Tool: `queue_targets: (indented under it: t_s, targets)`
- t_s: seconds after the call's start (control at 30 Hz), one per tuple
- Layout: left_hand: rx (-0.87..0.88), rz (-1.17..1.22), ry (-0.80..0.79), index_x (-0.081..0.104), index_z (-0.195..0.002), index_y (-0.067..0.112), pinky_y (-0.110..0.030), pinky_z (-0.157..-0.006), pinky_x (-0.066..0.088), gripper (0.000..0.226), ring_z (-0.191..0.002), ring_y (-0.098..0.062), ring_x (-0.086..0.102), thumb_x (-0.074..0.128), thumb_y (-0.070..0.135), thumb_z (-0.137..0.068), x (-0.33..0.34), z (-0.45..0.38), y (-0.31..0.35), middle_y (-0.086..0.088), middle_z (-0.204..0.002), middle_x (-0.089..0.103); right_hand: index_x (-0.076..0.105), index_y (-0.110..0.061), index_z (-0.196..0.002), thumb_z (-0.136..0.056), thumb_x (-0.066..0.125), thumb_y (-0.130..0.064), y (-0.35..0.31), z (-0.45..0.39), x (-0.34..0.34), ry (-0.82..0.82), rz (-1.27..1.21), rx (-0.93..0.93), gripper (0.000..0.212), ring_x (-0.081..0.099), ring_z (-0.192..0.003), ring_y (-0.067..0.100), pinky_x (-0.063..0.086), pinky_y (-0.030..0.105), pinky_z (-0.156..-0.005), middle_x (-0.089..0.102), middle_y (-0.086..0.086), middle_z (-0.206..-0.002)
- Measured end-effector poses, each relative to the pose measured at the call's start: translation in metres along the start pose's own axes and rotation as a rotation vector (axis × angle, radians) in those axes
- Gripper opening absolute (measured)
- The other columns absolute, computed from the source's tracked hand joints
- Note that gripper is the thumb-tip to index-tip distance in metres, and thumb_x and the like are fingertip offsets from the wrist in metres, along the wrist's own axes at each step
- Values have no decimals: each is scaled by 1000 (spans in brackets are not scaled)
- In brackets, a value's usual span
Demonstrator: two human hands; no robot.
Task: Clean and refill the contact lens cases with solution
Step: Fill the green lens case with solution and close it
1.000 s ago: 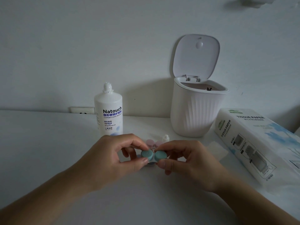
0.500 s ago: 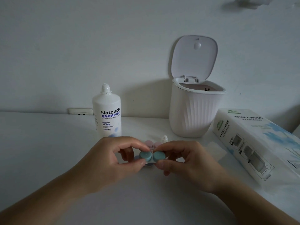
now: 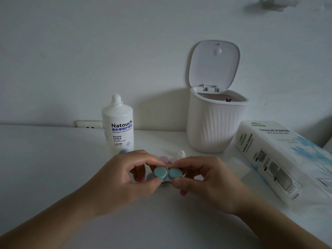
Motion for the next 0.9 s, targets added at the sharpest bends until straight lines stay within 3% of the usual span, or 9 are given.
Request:
queue_targets:
  t_s: [0.13, 0.27, 0.37, 0.53, 0.6, 0.7, 0.77, 0.83, 0.9]
  targets:
    - [-34, 41, -46, 62, -123, 52, -20, -69, 52, 52, -72, -14, 61, 71, 50, -72, 3, 1, -3, 17, -102, 68, 75, -34, -105, -81, 79, -34, -2, 0, 0, 1, -2, -9, 25, 71, -67, 20, 56, 53, -74, 75, 0, -92]
    - [-39, -6, 21, 68, -102, 48, -23, -57, 48, 39, -64, -20, 57, 76, 58, -65, 1, -1, -2, 17, -88, 68, 76, -35, -104, -80, 80, -32, -2, 0, 1, 0, -17, -14, 24, 70, -65, 19, 58, 39, -71, 75, -4, -91]
    - [-24, -43, 15, 70, -93, 40, -14, -55, 42, 27, -64, -18, 57, 73, 54, -70, 0, -1, -1, 18, -74, 63, 76, -34, -102, -82, 80, -29, -1, 1, 1, 0, -6, -4, 22, 70, -65, 17, 57, 31, -70, 75, -6, -90]
    - [-59, 28, -73, 58, -127, 55, -24, -73, 54, 55, -78, -17, 64, 70, 55, -74, 2, 2, -3, 17, -107, 68, 75, -34, -105, -82, 80, -33, -1, 1, 0, 0, -3, -5, 24, 71, -67, 19, 58, 47, -73, 75, -3, -93]
    - [-59, 23, -61, 57, -121, 57, -27, -70, 55, 56, -74, -16, 63, 75, 60, -68, 4, 0, -3, 15, -105, 69, 75, -35, -106, -80, 79, -37, -2, 1, 0, -3, -11, -3, 26, 71, -66, 18, 58, 45, -73, 76, -3, -93]
    - [-38, -7, 7, 66, -96, 42, -34, -58, 49, 39, -64, -24, 57, 77, 62, -65, 1, -2, -2, 6, -82, 69, 76, -35, -105, -81, 80, -33, -2, 1, 1, -9, -10, -2, 25, 71, -66, 19, 59, 38, -72, 76, -7, -92]
    - [-33, -51, 13, 67, -89, 35, -29, -52, 44, 34, -62, -25, 56, 75, 60, -68, 0, -1, -1, 3, -73, 64, 76, -34, -104, -82, 81, -29, -3, 1, 1, -11, -5, 0, 23, 71, -66, 19, 58, 36, -71, 76, -9, -91]
    - [-22, -50, -26, 69, -95, 37, -13, -50, 40, 26, -62, -17, 56, 70, 52, -74, 0, 1, 1, 15, -72, 63, 76, -34, -104, -82, 81, -27, -3, 1, 1, -6, -7, 8, 23, 71, -66, 19, 58, 37, -71, 76, -9, -90]
    - [-15, -32, -67, 69, -103, 40, -7, -52, 39, 28, -63, -9, 56, 66, 47, -76, 1, 2, 3, 23, -76, 63, 76, -32, -104, -81, 81, -27, -3, 1, 1, 3, -15, 14, 24, 70, -65, 17, 57, 41, -73, 76, -7, -90]
Point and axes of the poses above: each hand's wrist, its own z-axis away from the middle knuckle, its own x-axis out of the palm, y = z × x, the point moved 3 cm from there along -z, towards the middle knuckle
